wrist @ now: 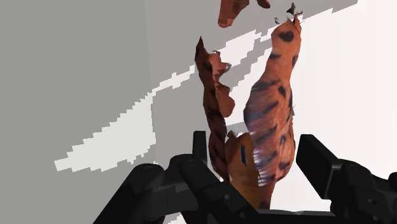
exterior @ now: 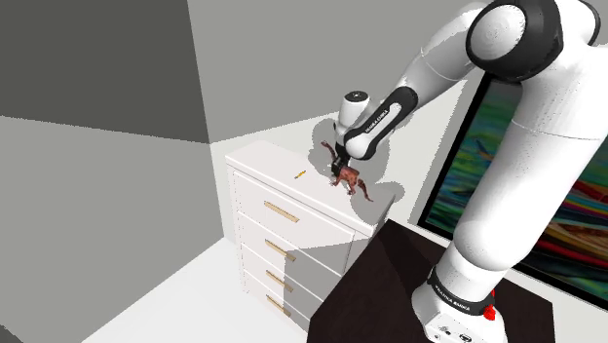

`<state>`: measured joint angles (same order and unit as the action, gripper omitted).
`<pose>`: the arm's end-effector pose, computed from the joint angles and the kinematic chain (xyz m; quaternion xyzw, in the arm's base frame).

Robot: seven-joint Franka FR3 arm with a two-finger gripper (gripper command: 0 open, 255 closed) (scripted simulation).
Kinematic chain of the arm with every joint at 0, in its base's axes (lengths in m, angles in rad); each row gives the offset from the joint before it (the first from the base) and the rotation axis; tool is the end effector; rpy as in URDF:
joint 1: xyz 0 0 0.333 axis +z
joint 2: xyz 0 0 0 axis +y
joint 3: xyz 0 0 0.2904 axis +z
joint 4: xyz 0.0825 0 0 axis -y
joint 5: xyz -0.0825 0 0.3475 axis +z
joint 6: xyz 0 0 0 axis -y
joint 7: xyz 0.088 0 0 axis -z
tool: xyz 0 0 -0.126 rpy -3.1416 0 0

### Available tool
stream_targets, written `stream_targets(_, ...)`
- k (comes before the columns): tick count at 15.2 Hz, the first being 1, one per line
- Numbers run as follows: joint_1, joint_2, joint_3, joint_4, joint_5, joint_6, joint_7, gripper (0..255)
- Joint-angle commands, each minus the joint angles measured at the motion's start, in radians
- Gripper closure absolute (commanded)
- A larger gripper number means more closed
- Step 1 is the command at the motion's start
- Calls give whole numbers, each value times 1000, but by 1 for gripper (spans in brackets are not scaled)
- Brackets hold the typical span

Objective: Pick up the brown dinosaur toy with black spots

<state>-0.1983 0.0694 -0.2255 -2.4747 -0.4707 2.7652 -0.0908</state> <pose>0.4407 -0.1819 0.2709 0.9864 0.0442 0.0733 0.1400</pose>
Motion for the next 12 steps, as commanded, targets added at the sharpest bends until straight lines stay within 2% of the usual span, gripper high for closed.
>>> stream_targets(1, 1, -25, 3, 0, 12, -25, -13, 255)
stream_targets(10, 9, -128, 11, 23, 64, -149, -73, 255)
stream_targets(12, 9, -130, 12, 23, 65, -151, -74, 255)
